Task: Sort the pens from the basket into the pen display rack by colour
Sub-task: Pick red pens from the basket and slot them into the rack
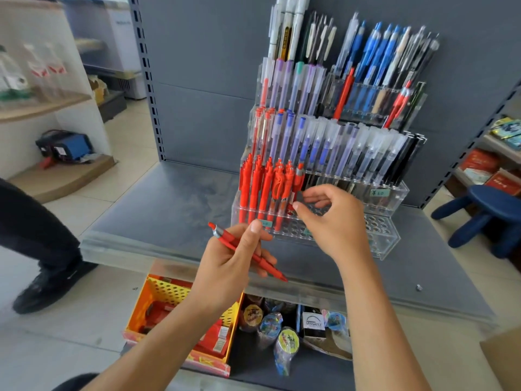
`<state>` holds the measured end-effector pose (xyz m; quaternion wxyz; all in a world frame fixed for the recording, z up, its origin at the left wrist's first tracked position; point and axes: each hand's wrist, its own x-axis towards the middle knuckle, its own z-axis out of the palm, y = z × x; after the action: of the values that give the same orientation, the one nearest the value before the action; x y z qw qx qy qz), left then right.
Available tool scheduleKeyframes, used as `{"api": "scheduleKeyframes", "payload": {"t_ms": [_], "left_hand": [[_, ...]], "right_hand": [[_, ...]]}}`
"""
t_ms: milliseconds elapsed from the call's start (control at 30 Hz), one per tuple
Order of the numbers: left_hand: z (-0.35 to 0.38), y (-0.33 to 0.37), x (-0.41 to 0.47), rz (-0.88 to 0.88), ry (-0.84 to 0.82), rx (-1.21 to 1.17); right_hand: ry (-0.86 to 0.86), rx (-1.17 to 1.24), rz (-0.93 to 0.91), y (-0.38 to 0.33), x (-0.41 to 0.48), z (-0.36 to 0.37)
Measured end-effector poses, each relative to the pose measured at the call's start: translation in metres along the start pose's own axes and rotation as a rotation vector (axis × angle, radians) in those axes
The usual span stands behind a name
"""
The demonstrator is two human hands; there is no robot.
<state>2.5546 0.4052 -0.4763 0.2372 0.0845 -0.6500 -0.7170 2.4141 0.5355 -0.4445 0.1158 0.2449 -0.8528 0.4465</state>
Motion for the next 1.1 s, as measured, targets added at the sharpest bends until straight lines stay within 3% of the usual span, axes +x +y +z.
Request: {"api": "scheduleKeyframes", "payload": {"t_ms": [400,467,633,700,933,1100], "left_hand": [[0.001,0.002,0.000,0.005,-0.008,-0.004],[0.001,0.003,0.000,0.002,-0.006,-0.011],[0.001,0.006,0.002,0.014,-0.002,-0.015],[0.003,0.006,0.002,0.007,0.011,-0.020],[0.002,0.004,-0.001,0.029,0.028,0.020],[0.003,0.008,-0.002,0.019,-0.027,-0.115]], "right_hand": [[0.001,-0.208,-0.028,0.005,0.001,0.012],[-0.022,-0.124,-0.010,0.000,-0.003,0.005],[-0.484,0.085,-0.036,-0.024,-0.023,-0.016],[-0.548,0.134,-0.063,-0.029,-0.027,-0.015],[-0.581,0.169,-0.092,-0.030,-0.029,-0.021],[-0.497,0.051,-0.130,-0.029,-0.024,-0.022]]}}
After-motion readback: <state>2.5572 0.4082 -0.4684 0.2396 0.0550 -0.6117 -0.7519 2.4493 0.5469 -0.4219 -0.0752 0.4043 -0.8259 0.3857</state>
